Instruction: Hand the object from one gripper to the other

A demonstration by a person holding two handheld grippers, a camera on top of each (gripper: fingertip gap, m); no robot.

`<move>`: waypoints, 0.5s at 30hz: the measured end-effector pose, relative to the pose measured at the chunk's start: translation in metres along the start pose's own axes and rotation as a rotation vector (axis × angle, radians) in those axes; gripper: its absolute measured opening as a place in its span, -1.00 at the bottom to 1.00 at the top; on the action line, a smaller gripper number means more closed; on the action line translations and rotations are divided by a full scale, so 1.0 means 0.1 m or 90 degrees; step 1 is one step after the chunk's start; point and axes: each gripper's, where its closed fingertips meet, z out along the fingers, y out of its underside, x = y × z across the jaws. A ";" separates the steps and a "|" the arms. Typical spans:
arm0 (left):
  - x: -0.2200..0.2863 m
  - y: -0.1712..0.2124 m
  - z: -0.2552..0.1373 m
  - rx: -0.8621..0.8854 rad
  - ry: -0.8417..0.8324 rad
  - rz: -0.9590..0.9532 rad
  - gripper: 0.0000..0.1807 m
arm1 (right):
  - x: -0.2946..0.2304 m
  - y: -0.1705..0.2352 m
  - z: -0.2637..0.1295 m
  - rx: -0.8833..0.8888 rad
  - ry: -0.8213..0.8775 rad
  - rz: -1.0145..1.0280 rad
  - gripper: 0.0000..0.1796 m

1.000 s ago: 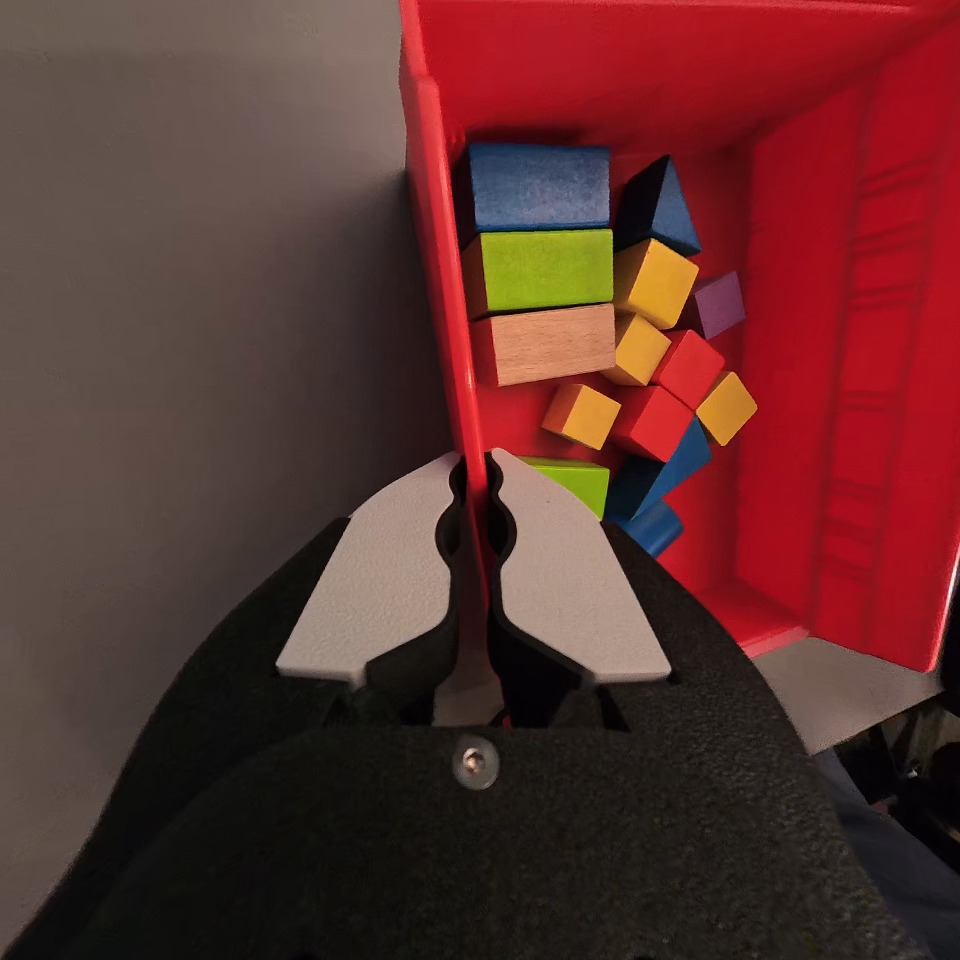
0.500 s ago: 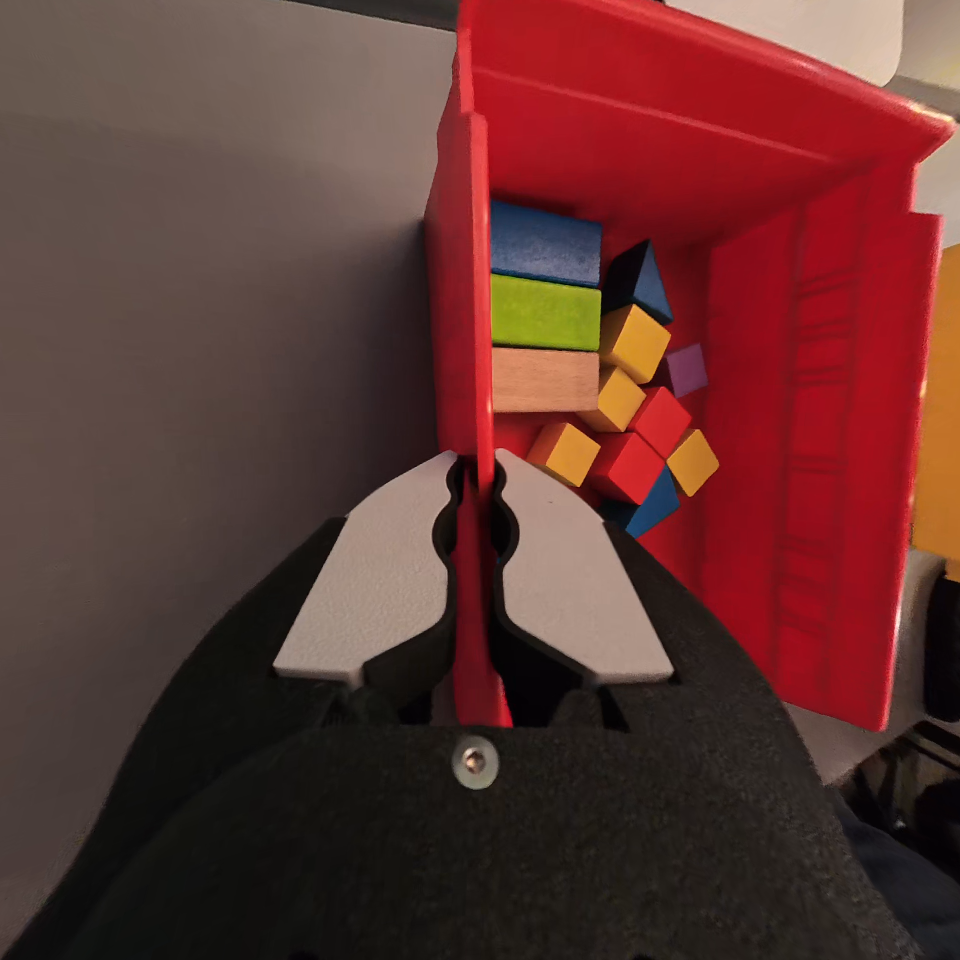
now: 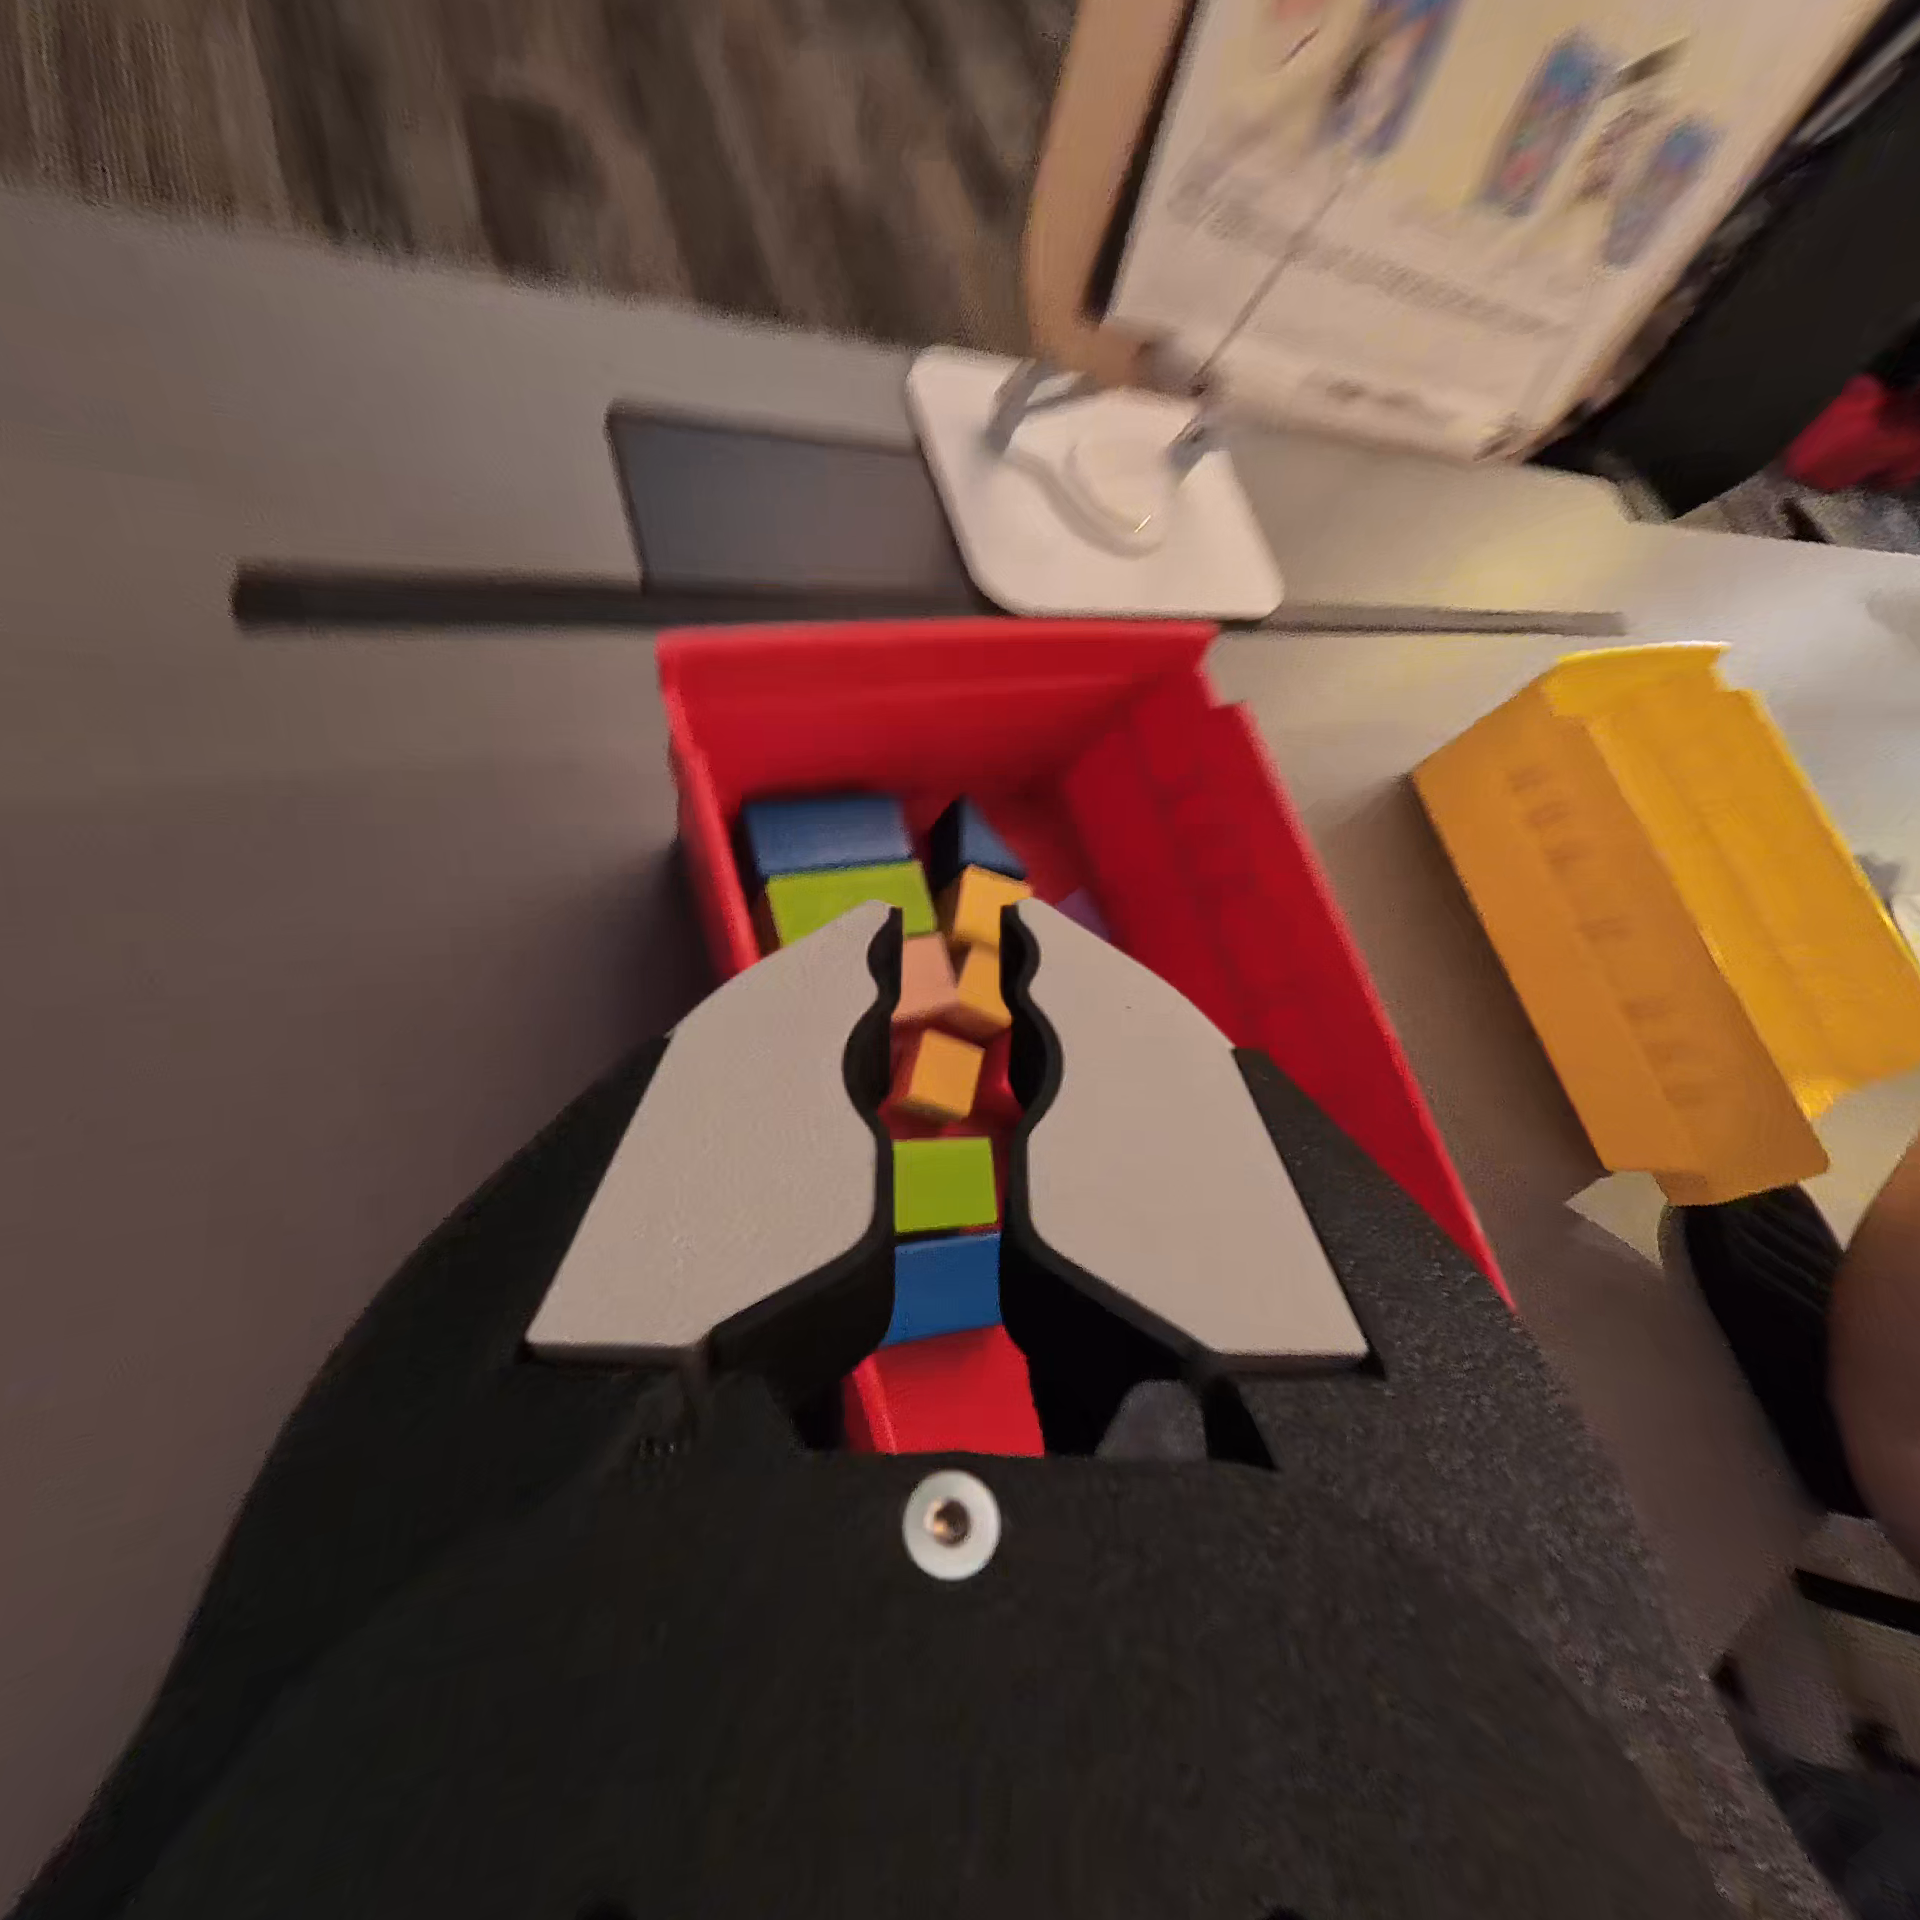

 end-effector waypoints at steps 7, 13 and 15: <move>0.57 -0.42 -0.42 0.302 -0.040 0.329 -0.82 | -0.12 -0.17 -0.15 0.046 -0.040 -0.007 -0.55; 0.85 0.16 -0.05 0.085 0.032 0.483 -0.84 | -0.25 -0.38 -0.38 0.071 -0.066 0.003 -0.55; 0.83 0.28 0.03 0.033 0.022 0.504 -0.83 | -0.28 -0.44 -0.45 0.079 -0.069 -0.003 -0.55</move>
